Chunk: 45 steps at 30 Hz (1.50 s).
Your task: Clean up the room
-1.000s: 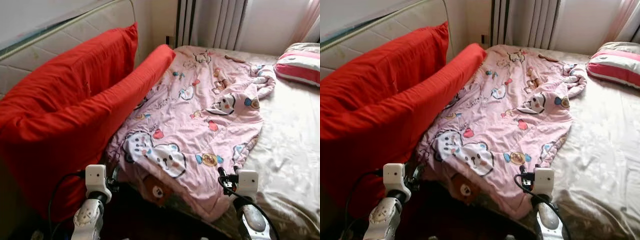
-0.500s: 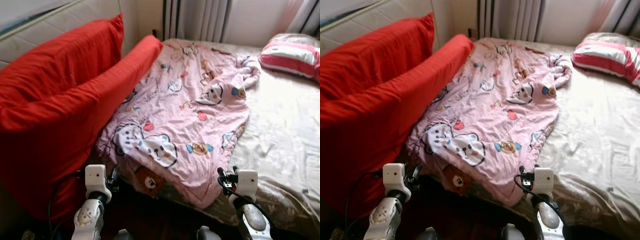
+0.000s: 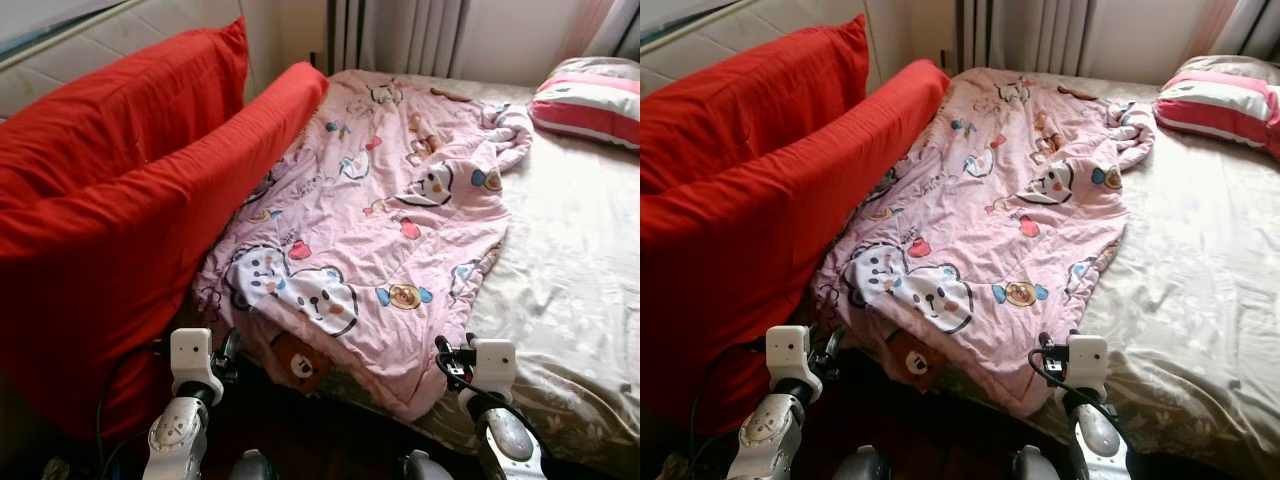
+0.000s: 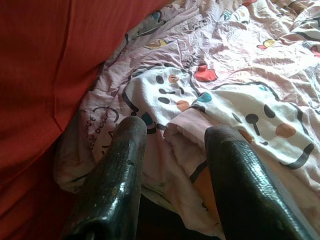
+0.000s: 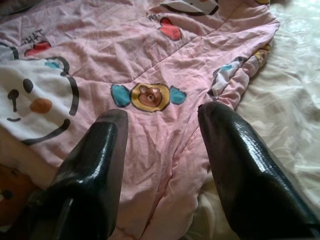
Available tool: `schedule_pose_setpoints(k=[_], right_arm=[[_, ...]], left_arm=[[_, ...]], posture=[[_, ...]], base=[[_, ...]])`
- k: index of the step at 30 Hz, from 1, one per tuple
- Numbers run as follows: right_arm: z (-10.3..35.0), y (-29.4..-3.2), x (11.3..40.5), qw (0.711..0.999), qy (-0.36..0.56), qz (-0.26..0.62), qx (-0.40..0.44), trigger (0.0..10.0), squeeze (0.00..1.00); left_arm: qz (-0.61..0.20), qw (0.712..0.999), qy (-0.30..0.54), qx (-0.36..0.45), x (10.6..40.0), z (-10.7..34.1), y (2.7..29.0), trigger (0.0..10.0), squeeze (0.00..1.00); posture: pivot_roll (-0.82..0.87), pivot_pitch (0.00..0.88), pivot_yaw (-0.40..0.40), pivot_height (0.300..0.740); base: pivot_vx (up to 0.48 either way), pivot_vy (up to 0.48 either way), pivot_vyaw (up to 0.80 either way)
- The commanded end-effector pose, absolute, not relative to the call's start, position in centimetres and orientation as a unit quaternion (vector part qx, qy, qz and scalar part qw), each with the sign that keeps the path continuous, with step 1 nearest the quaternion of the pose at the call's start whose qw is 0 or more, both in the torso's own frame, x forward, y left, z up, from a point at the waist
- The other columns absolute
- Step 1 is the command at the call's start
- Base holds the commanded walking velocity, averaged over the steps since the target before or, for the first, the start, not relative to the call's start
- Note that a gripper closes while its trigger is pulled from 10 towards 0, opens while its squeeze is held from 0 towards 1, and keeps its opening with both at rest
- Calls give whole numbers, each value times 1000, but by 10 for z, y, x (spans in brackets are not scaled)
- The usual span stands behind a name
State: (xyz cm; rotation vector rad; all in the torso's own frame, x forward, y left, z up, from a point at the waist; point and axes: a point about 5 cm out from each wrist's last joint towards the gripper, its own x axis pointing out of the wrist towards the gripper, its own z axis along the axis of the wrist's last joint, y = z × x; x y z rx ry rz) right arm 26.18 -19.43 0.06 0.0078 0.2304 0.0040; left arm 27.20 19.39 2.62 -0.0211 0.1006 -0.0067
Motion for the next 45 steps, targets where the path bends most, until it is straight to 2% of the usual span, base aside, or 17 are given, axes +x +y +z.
schedule_pose_setpoints(k=[1,31,32,45], right_arm=[[-4,-192,259,992,128,5,4,10000,0],[-4,-192,259,992,128,5,4,10000,0],[-5,-190,257,991,130,4,5,10000,0],[-11,-181,254,990,143,7,14,10000,0]], left_arm=[[0,998,56,-16,271,25,196,10000,0],[0,998,56,-16,271,25,196,10000,0],[-3,998,58,-15,271,26,196,10000,0],[0,998,61,-6,268,27,204,10000,0]], posture=[[-41,72,33,612],[-41,72,33,612],[-36,83,43,602],[-20,90,53,597]], base=[[0,0,0],[0,0,0],[0,0,0],[0,0,0]])
